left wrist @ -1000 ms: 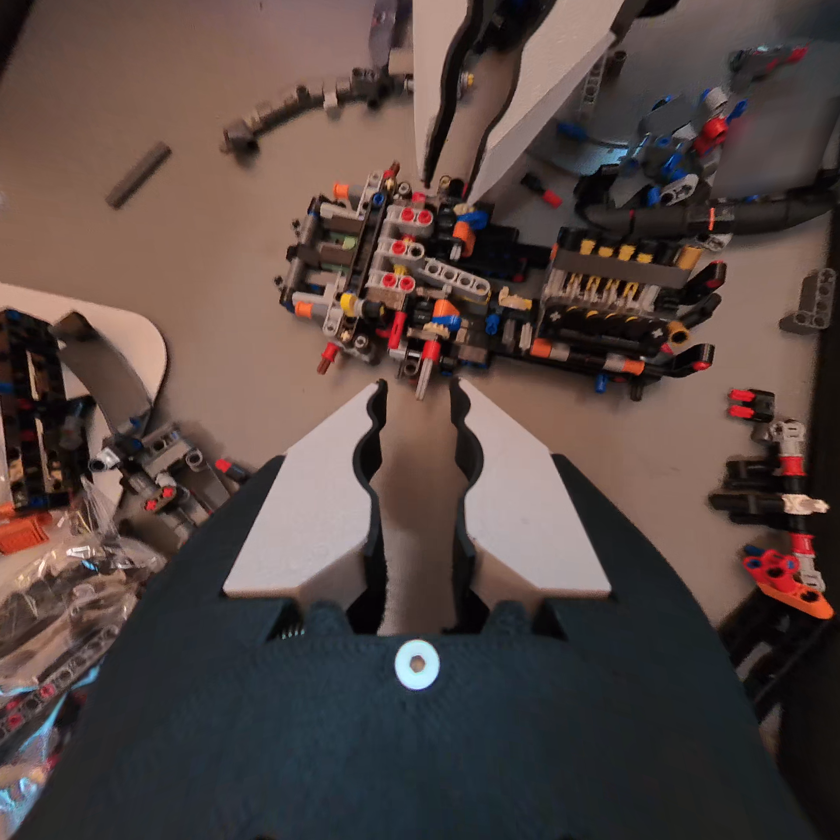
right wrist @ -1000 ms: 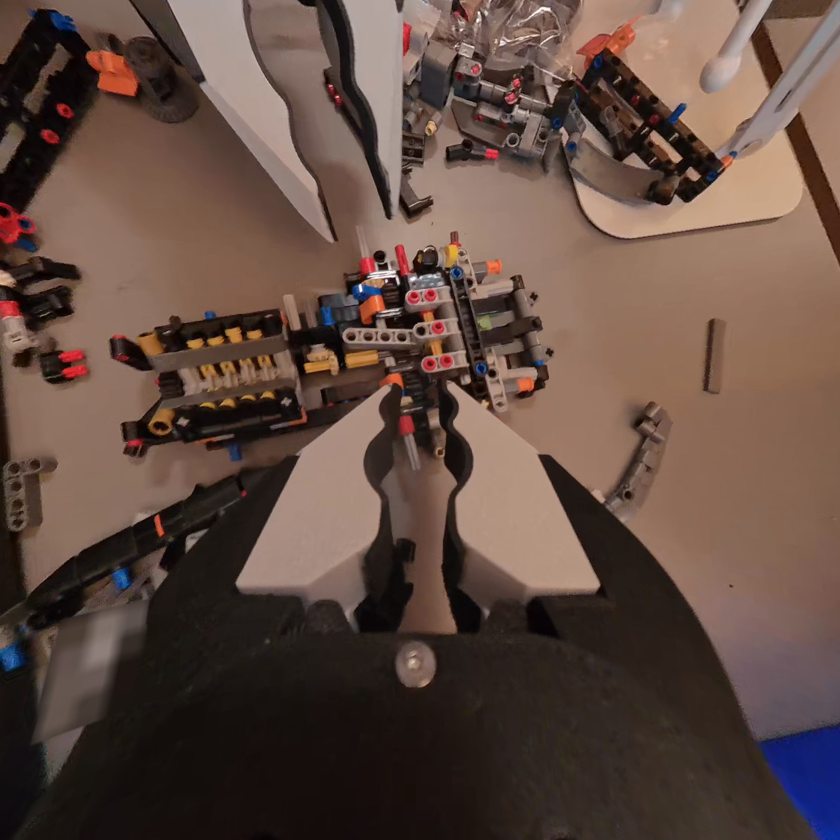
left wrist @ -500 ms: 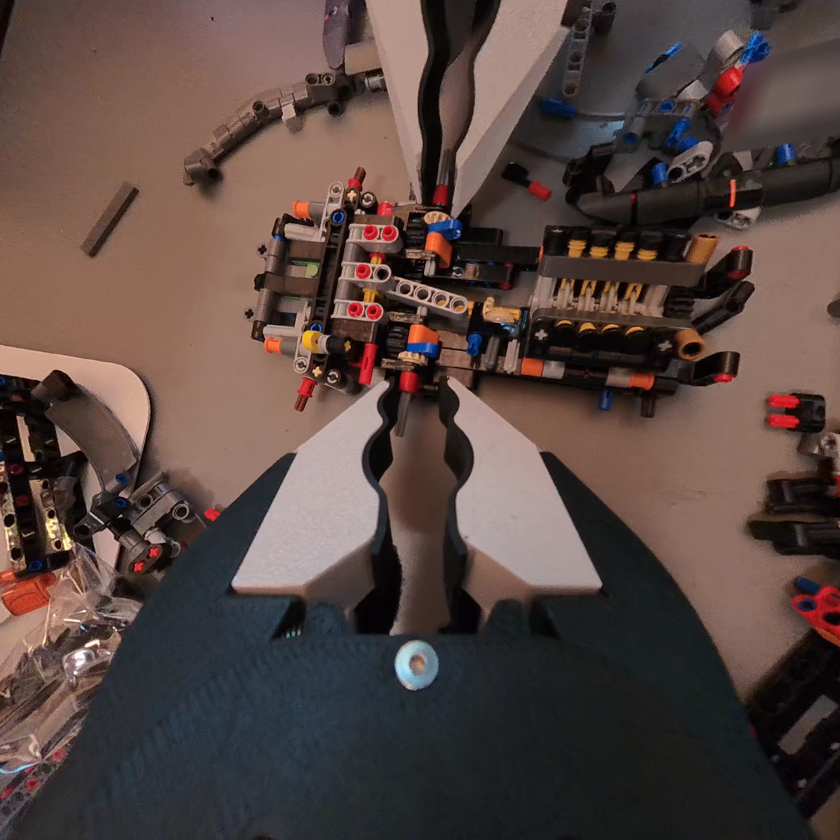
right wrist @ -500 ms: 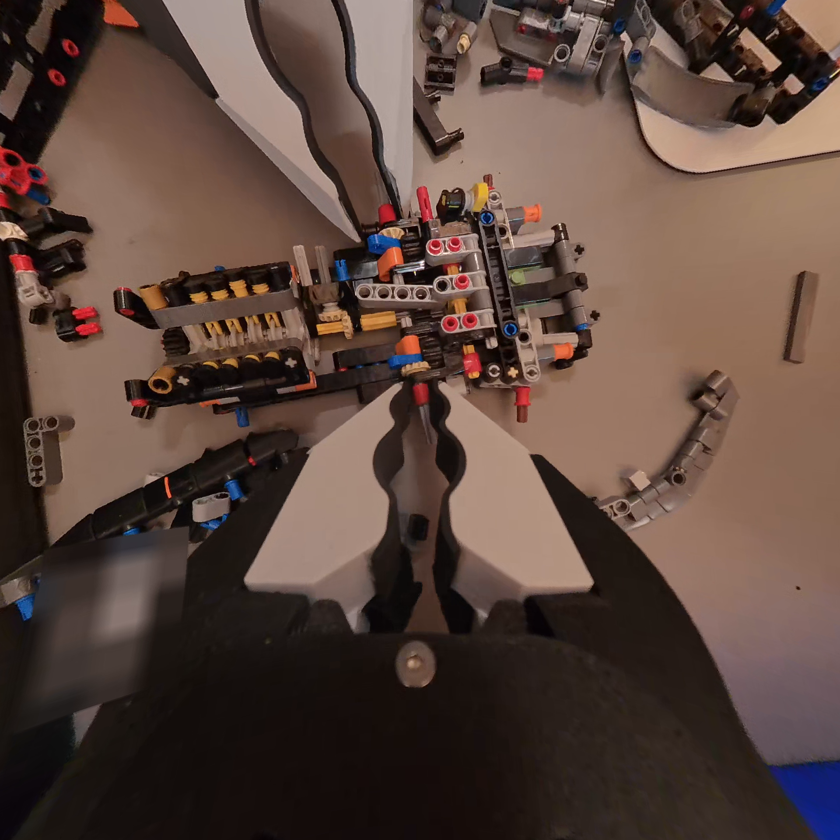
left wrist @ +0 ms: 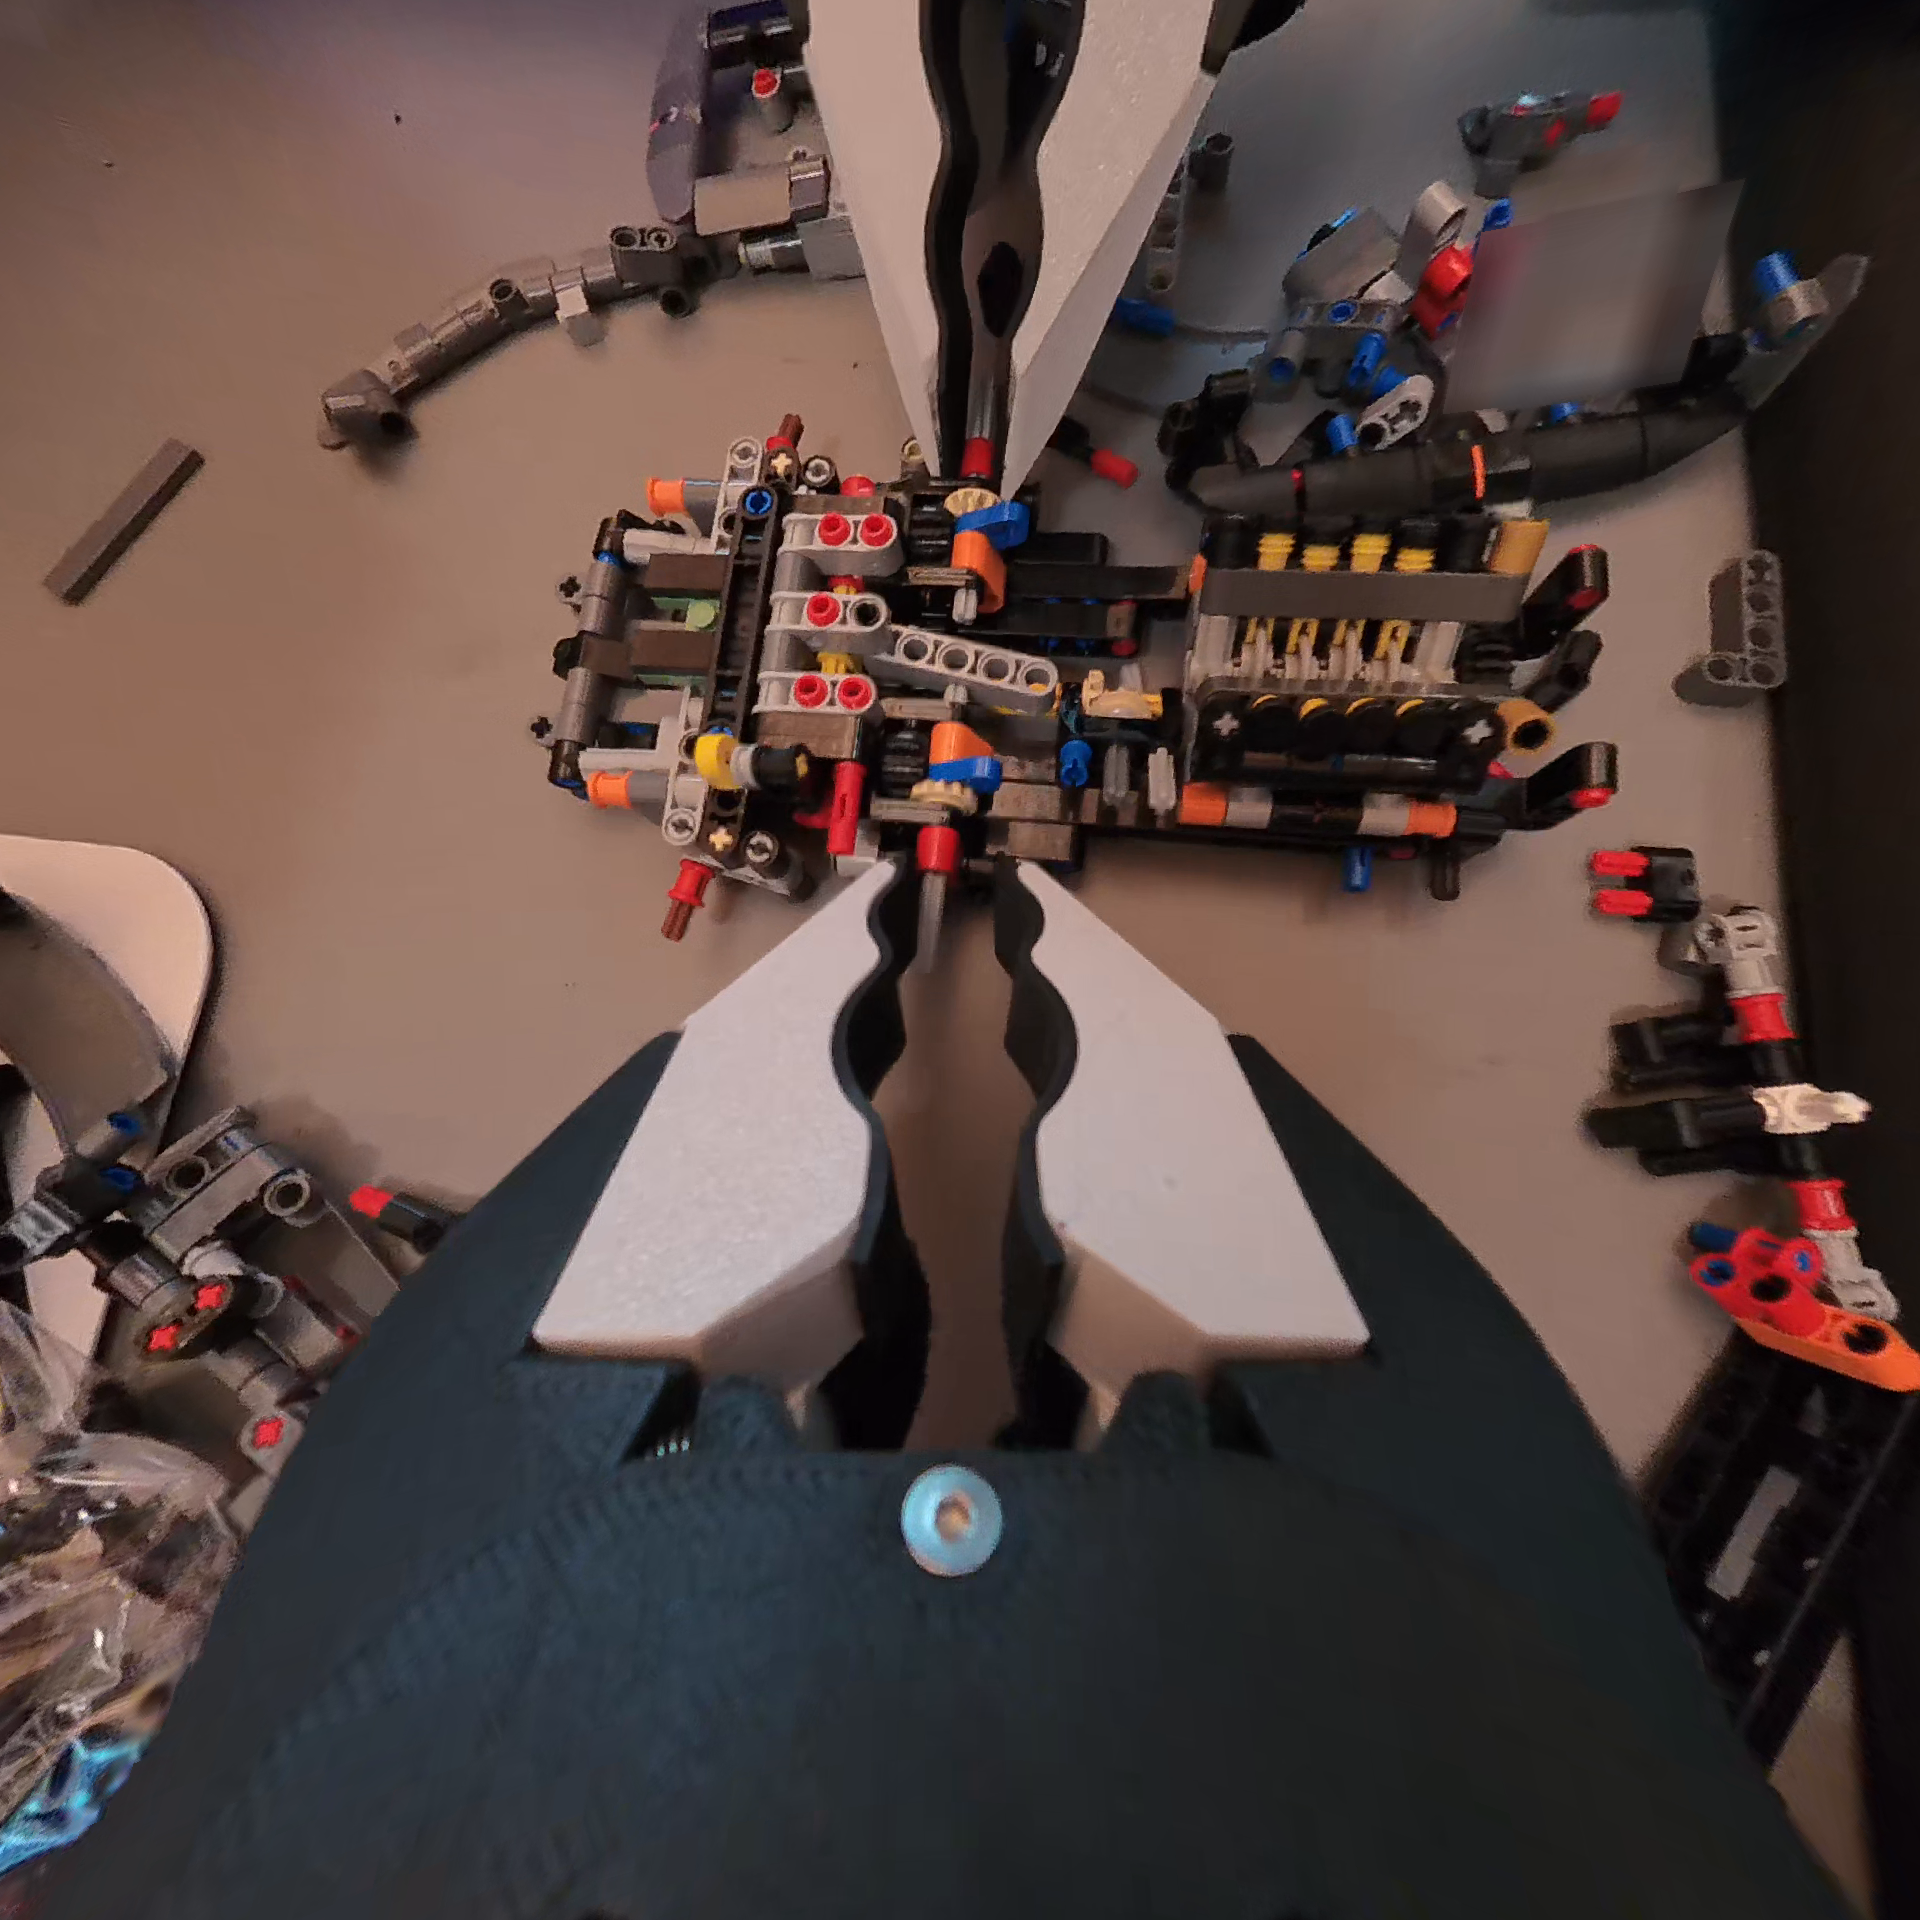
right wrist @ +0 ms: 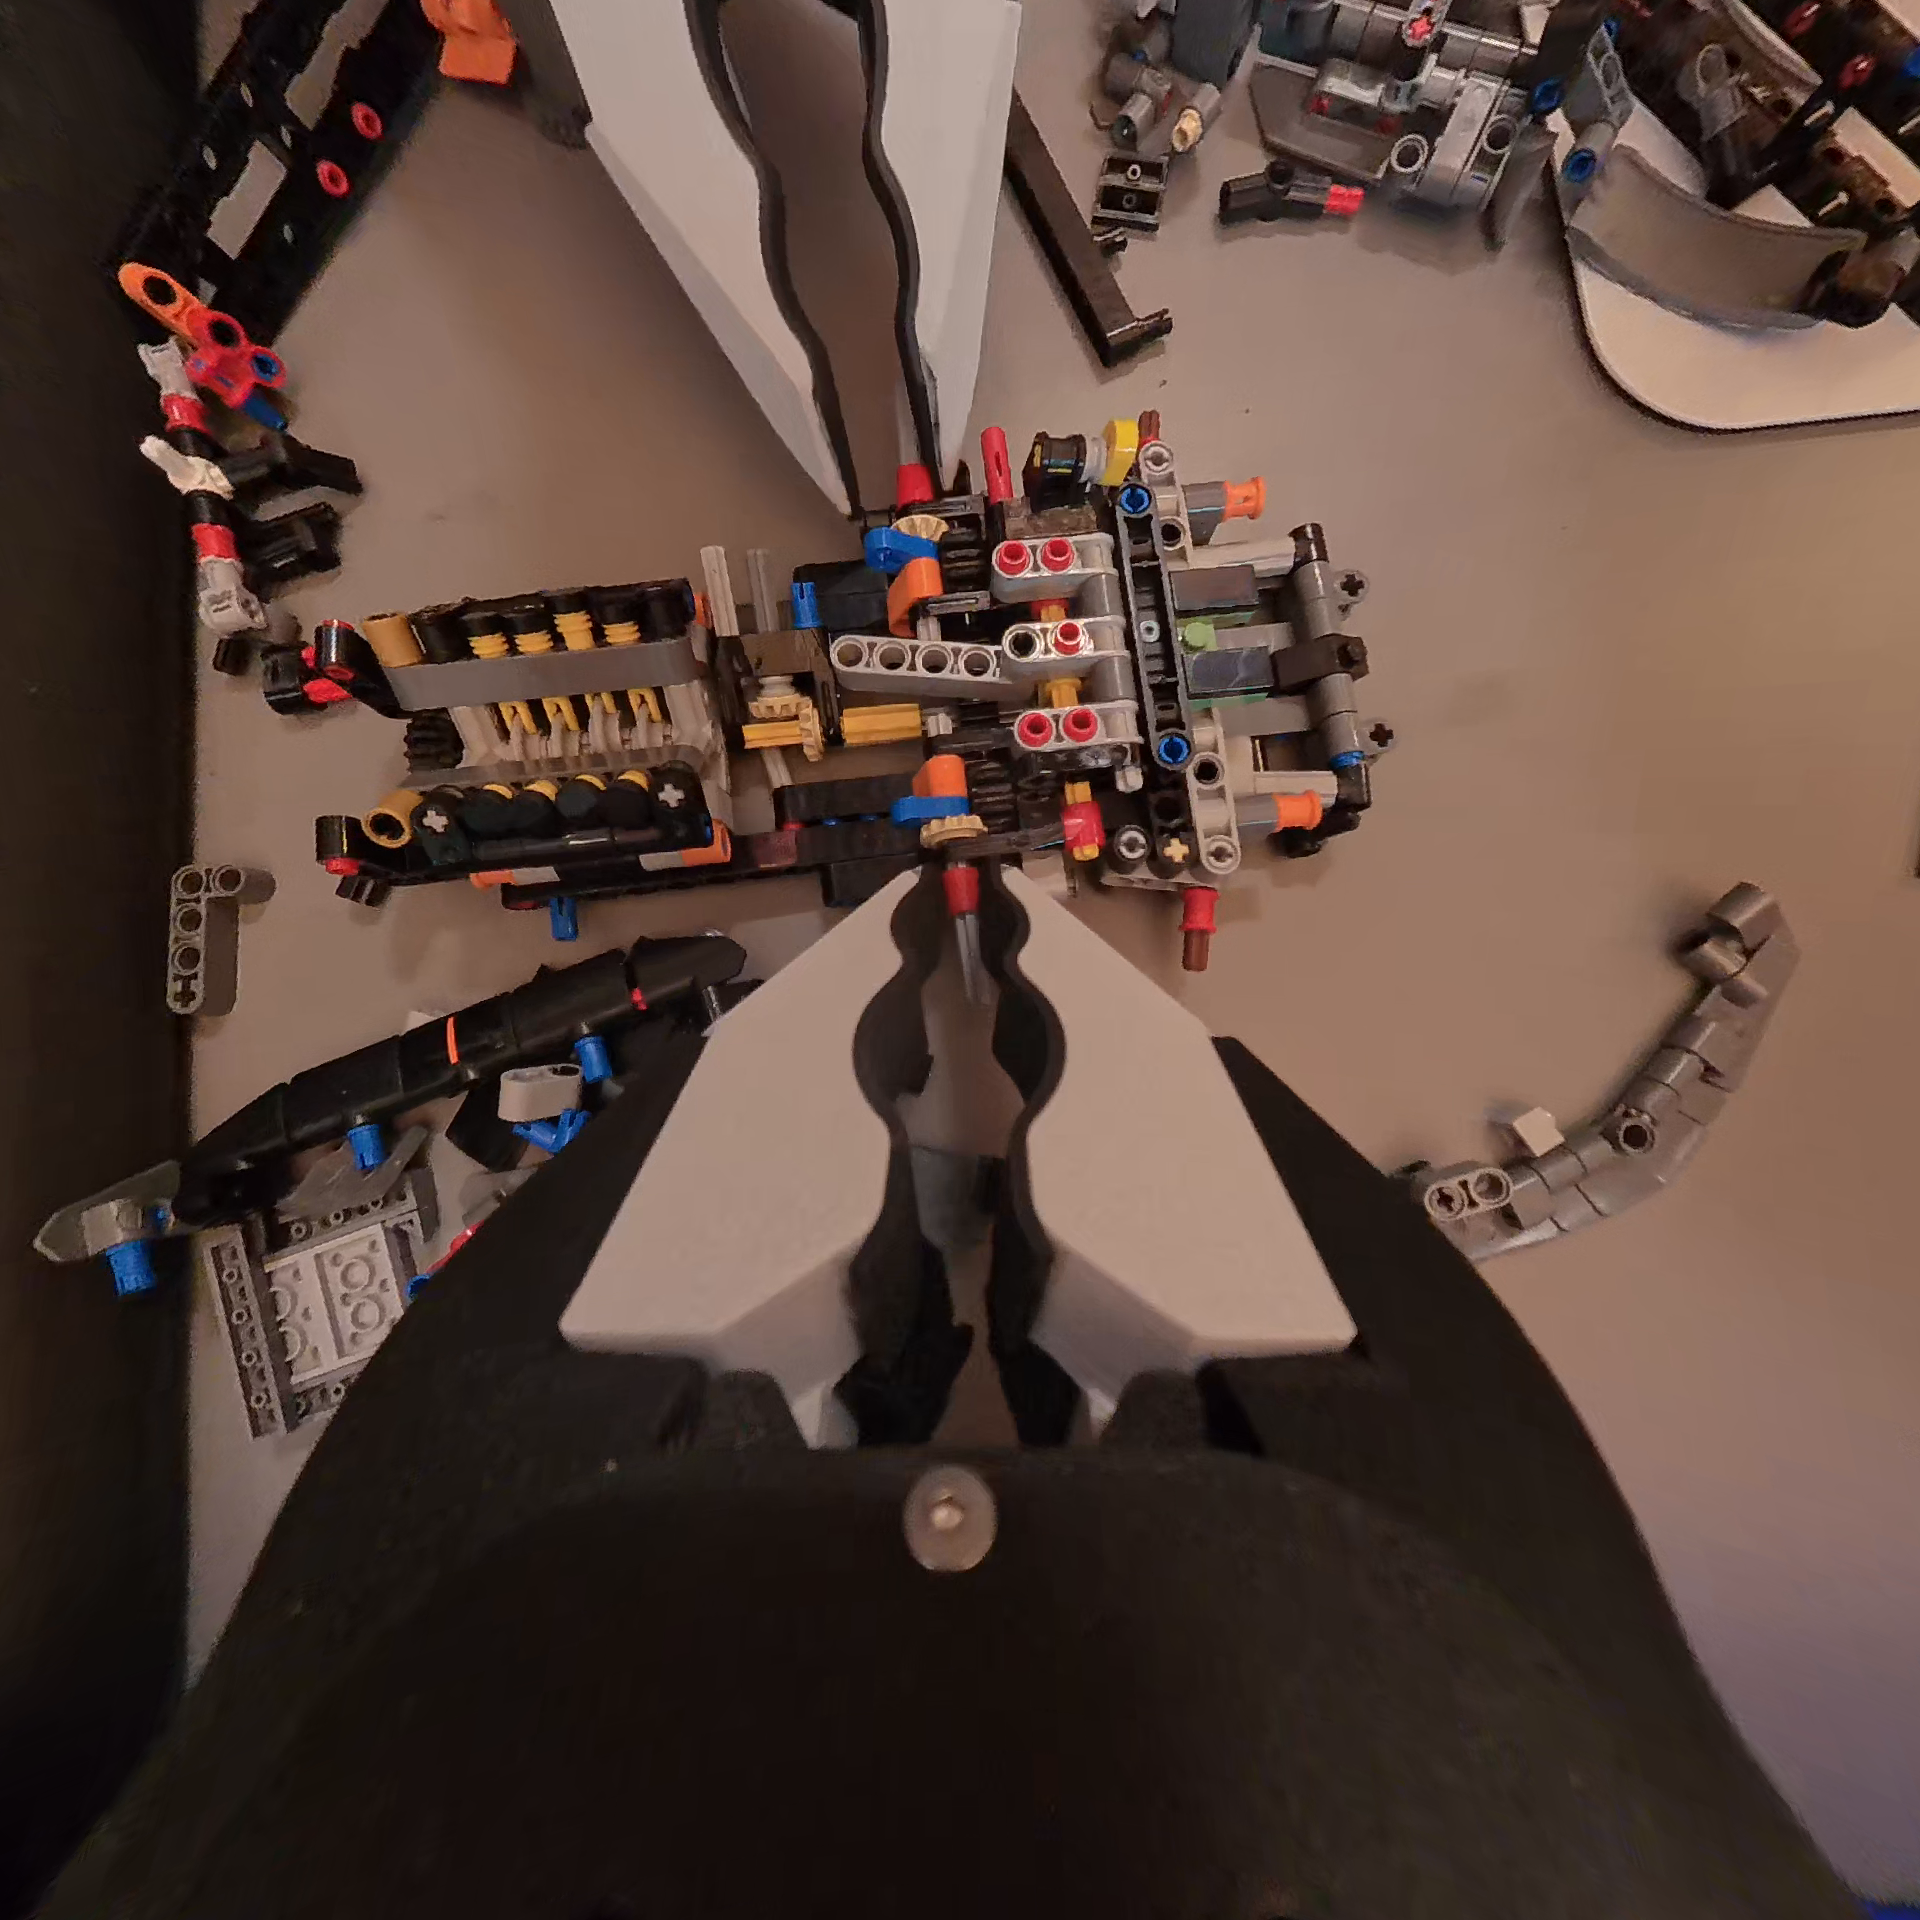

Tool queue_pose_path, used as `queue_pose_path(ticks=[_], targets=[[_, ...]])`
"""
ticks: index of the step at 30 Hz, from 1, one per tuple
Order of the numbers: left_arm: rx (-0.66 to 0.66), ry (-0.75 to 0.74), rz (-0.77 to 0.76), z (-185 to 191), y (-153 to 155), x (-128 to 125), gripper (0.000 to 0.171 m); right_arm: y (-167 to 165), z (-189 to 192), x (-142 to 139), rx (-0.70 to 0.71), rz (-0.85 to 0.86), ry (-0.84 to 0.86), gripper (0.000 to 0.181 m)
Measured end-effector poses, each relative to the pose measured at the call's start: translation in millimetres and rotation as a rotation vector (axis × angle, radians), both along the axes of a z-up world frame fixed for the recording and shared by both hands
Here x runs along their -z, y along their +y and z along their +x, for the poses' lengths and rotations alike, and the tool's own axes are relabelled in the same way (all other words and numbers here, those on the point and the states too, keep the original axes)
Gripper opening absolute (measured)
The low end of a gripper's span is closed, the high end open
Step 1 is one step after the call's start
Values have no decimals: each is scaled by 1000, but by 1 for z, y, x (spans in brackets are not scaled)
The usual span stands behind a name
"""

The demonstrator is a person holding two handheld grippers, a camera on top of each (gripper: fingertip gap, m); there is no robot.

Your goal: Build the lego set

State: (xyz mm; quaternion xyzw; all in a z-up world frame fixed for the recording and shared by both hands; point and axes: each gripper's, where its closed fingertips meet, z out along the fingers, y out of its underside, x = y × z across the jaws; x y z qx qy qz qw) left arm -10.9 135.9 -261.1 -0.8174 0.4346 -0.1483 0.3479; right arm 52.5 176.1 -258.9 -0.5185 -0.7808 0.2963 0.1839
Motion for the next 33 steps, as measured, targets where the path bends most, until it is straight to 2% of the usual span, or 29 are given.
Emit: queue_pose_path(ticks=[1, 3, 5, 7, 8, 9, 12, 14, 18, 21, 23, 24, 26, 30, 33], targets=[[-5, 7, 8, -4, 0, -2, 3, -1, 1, -1, -4, -3, 3, 6], [-10, 2, -2, -4, -2, -4, 2, -3, -1, -2, -7, -4, -2, 5], [-21, 85, -11, -5, -1, 1, 2, -1, -4, -5, 14, 7, -7, 5], [-42, 52, -21, -6, -3, -1, 2, 3, -1, -7, 39, 16, 3, 6], [-68, 71, -42, -14, -5, 0, 6, 8, 0, -6, 56, 49, -1, 10], [-103, 93, -36, -24, -5, -1, 23, 10, 1, -6, 62, 63, -5, 14], [-133, 51, -4, -36, -13, -25, 26, 9, -4, -13, 58, 113, 11, 19], [-137, 78, -13, -44, -28, -33, 29, 7, -8, -21, 59, 132, 46, 22], [-140, 121, -117, -60, -76, -27, 33, 15, -8, -30, 93, 153, 92, 19], [-201, 124, -239, -72, -107, -11, 44, 13, -11, -31, 88, 170, 105, 17], [-261, 200, -295, -85, -118, 8, 50, 8, -16, -28, 68, 178, 105, 15], [-283, 222, -315, -87, -121, 16, 49, 5, -18, -27, 59, 183, 102, 14], [-326, 197, -311, -82, -118, 17, 26, 0, -22, -23, 43, 194, 91, 14], [-377, 231, -294, -94, -113, 17, 26, -10, -29, -24, 18, 204, 111, 11], [-379, 102, -319, -89, -108, 3, 26, -18, -37, -37, 19, 179, 178, 12]])
